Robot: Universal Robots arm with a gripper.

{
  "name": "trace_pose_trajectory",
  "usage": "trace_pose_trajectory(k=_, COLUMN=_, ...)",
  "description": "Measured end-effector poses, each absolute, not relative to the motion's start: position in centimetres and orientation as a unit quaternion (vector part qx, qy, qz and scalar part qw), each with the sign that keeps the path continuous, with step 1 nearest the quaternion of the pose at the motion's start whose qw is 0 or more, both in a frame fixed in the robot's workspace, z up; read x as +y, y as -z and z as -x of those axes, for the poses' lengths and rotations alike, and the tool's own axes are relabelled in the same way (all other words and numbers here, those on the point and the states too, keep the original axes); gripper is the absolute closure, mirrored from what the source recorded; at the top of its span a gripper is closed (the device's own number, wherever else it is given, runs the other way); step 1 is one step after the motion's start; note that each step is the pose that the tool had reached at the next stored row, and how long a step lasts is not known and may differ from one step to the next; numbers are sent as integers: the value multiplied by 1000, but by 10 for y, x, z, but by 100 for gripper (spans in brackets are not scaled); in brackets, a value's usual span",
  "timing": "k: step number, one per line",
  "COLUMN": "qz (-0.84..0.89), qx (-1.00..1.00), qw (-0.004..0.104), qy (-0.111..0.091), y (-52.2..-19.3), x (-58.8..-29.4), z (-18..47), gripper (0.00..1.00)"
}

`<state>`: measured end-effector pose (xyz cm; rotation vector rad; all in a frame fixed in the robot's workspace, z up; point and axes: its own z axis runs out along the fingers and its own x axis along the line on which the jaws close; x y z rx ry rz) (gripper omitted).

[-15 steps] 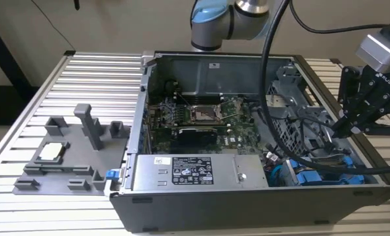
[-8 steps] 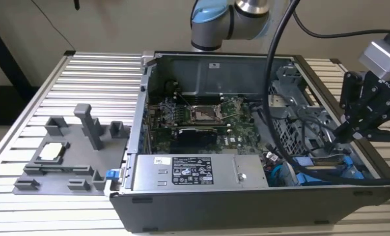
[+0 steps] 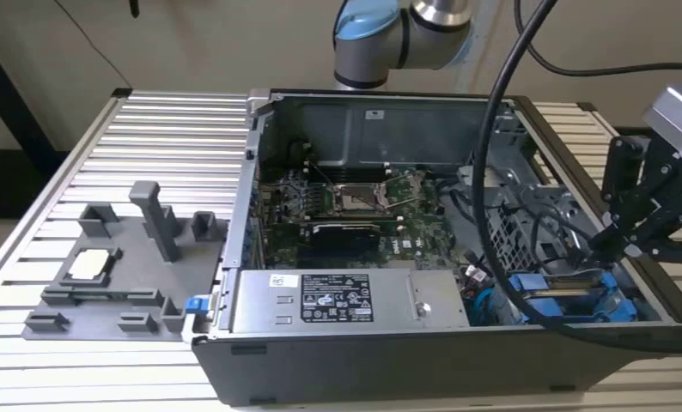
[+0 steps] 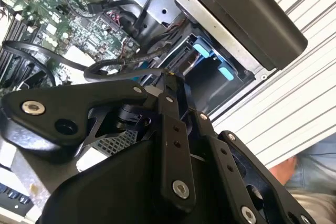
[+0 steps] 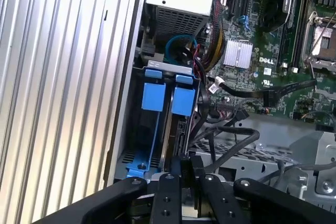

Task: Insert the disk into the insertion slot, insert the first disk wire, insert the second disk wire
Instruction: 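Insert the first disk wire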

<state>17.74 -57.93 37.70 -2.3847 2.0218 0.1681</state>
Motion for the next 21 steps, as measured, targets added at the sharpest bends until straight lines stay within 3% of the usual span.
trace_pose_trajectory(k=8, qz=762, qx=646, qw=5, qy=-54, y=-367, x=-581, z=-178, gripper=81)
trace_pose_trajectory(k=16, qz=762, qx=645, qw=19, qy=-60, y=-359, x=-581, z=-178, gripper=81)
trace_pose_trajectory(k=21, qz=762, qx=645, qw=21, qy=-57, y=-358, x=-581, z=-177, gripper=81)
